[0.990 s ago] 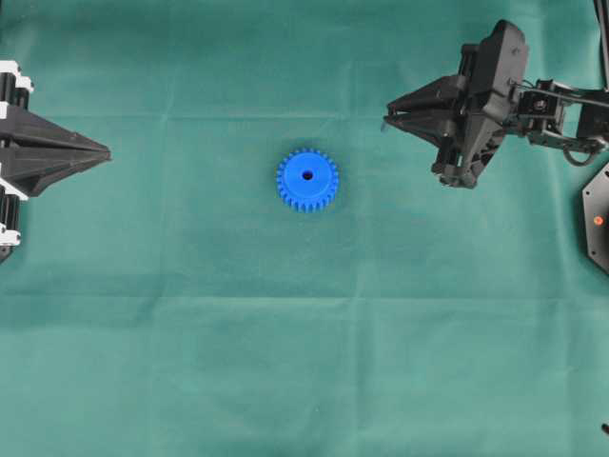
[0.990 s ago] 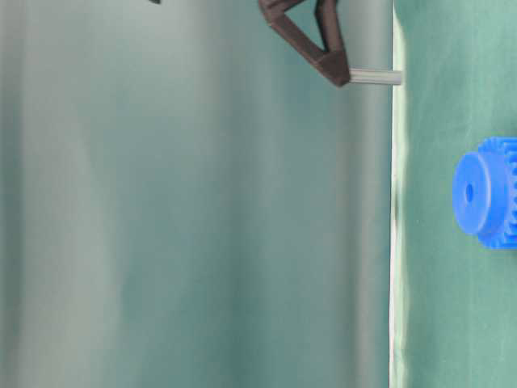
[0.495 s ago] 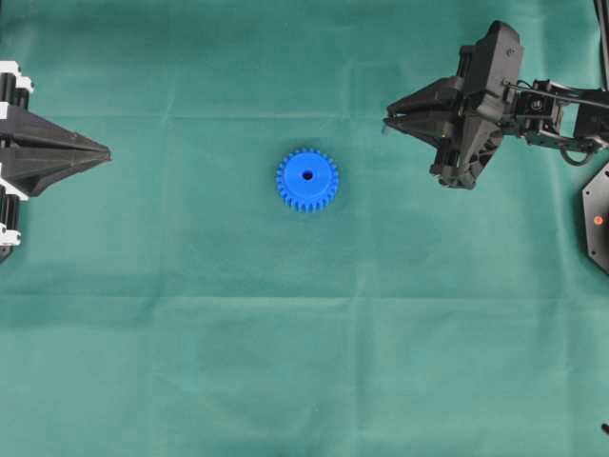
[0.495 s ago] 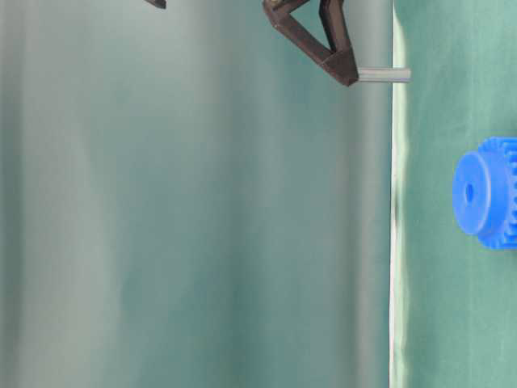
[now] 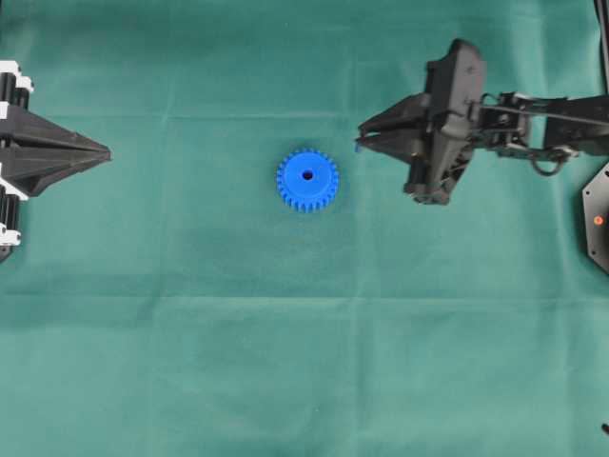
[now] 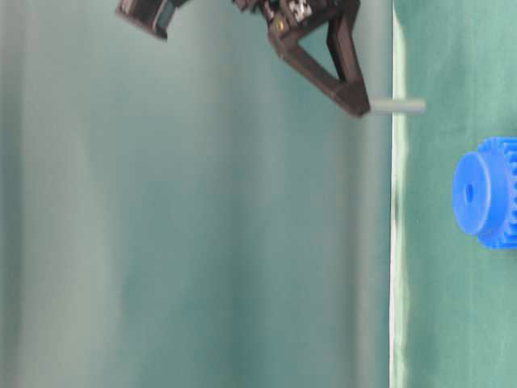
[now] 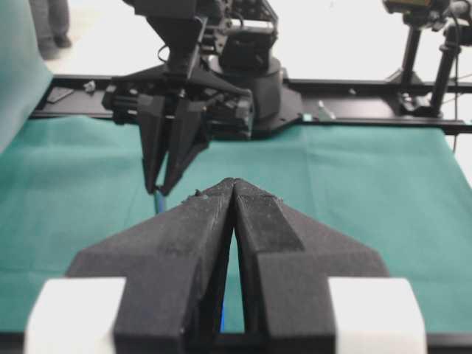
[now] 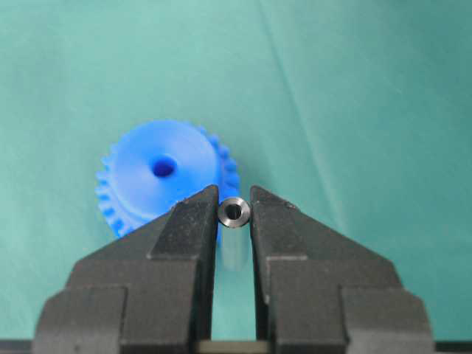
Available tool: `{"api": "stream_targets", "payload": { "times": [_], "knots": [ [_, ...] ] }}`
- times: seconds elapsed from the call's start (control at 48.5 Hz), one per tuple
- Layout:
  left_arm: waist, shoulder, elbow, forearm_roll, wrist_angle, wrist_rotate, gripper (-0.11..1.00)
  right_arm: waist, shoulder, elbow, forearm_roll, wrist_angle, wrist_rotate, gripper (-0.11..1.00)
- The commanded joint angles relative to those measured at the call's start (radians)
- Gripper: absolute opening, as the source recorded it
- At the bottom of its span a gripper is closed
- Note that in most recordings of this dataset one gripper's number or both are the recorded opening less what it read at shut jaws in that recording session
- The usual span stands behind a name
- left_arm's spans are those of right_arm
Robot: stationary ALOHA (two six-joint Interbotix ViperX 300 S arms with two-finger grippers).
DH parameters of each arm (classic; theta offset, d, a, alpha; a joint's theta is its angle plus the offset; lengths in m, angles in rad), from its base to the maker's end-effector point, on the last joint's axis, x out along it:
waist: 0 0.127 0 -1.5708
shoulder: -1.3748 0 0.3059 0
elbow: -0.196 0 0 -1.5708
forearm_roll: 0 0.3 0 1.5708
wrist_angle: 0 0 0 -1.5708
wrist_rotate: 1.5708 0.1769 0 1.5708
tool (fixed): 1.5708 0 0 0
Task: Insert the shaft placed at a random location into the center hole of the medium gear at another random location.
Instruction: 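Carry the shaft left over the blue gear's center hole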
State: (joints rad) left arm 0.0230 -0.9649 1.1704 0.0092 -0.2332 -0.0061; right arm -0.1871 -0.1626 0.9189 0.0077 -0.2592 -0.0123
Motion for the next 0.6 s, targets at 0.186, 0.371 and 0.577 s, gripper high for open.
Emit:
{"api": "stream_targets", "payload": {
  "times": [0.186,0.371,0.577],
  "knots": [
    [0.002,0.005,-0.021,0.002,-0.005,-0.002,0.0,0.044,0.084,-0.132,0.005,-0.012,0.015,0.13],
    [0.002,0.003,-0.021,0.002,-0.005,0.0,0.0,0.064,0.12,-0.175,0.005,-0.012,0.015,0.13],
    [0.002,0.002,-0.023,0.002,-0.005,-0.002,0.0,0.071,0.13,-0.186,0.005,-0.012,0.015,0.13]
  ]
}}
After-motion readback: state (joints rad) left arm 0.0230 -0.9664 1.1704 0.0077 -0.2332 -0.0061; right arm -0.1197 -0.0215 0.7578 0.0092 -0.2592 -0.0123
